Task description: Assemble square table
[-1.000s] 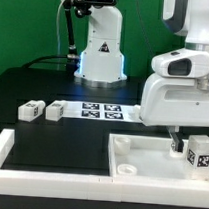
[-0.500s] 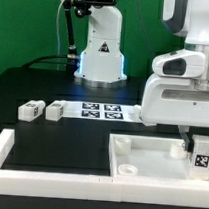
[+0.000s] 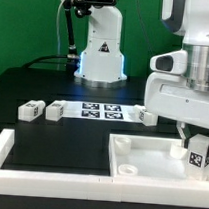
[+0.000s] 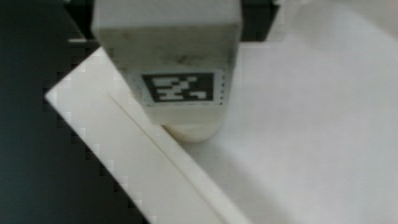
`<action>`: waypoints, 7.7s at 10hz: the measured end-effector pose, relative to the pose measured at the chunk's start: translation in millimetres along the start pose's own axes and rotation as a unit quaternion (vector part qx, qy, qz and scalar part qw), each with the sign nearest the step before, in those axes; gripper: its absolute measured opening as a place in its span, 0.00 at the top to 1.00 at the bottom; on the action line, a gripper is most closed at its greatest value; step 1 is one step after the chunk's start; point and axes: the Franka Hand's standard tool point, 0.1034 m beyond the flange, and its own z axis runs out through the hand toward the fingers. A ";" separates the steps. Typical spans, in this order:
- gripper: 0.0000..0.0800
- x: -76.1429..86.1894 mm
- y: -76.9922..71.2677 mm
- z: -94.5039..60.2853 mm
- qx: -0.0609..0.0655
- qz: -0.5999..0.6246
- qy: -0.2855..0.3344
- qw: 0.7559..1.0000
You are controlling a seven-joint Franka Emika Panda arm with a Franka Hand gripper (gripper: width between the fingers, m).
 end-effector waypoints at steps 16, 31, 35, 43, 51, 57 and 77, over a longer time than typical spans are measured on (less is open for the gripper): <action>0.27 -1.1 -1.8 1.8 0.019 0.492 -0.048 0.869; 0.19 -60.9 16.0 -62.7 0.036 0.301 -0.062 0.951; 0.19 -61.4 17.6 -60.4 0.042 0.159 -0.056 0.985; 0.19 -93.5 56.0 -41.6 0.021 -0.164 -0.051 0.985; 0.19 -122.2 160.5 14.0 -0.022 -0.528 -0.044 0.848; 0.19 -143.1 210.6 19.8 -0.091 -0.563 -0.159 0.806; 0.46 -151.1 254.0 47.2 -0.288 -0.513 -0.363 0.723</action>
Offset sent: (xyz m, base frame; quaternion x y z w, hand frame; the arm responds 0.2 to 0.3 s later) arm 0.0000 0.0000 0.0000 0.0000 0.0000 0.1938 0.9810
